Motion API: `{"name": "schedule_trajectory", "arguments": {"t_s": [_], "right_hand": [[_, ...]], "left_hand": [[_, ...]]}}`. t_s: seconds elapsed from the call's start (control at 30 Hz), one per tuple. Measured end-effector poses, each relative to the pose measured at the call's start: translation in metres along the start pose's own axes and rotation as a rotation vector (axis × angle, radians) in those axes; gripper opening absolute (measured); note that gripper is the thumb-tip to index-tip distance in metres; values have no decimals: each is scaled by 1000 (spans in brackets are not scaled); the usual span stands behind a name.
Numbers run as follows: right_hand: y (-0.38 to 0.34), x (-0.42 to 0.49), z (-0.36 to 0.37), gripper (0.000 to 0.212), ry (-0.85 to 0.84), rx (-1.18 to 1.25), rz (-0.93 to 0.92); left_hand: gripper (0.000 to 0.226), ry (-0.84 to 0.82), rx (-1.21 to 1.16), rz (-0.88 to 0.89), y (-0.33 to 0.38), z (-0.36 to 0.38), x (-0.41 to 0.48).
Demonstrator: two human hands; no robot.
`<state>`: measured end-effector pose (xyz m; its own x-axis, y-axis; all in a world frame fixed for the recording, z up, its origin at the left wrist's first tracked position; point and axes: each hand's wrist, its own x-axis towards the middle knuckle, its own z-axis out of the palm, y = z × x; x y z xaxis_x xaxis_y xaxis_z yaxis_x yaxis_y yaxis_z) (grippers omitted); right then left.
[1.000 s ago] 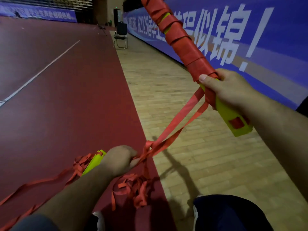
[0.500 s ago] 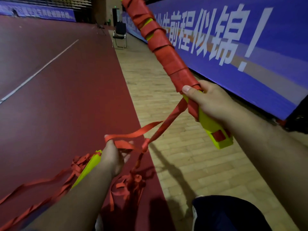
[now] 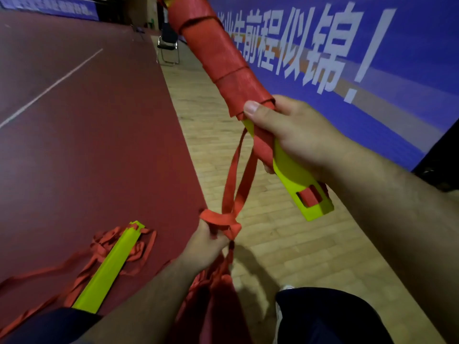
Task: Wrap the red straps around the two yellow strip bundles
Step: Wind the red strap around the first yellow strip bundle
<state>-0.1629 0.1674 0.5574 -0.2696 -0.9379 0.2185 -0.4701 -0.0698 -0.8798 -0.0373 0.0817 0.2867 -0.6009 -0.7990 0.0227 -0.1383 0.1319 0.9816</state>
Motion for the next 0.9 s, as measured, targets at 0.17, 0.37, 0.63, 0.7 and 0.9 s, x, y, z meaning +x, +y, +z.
{"name": "schedule_trajectory", "arguments": {"t_s": [0.17,0.37,0.63,0.7,0.9], "right_hand": [[-12,3,-13,16,-7,-16,-20],[-7,8,-26,16,70,-60,-1],[-17,13,-38,18,236,113,-117],[-15,14,-38,19,240,143,-124],[15,6,-39,21,199,-25,-38]], "left_hand": [[18,-78,-259,-165,3,18,6],[16,271,-53,24,105,-38,59],[34,561,-274,242,290,-89,80],[42,558,-244,194,278,-86,78],[61,289,135,-102,119,-87,49]]}}
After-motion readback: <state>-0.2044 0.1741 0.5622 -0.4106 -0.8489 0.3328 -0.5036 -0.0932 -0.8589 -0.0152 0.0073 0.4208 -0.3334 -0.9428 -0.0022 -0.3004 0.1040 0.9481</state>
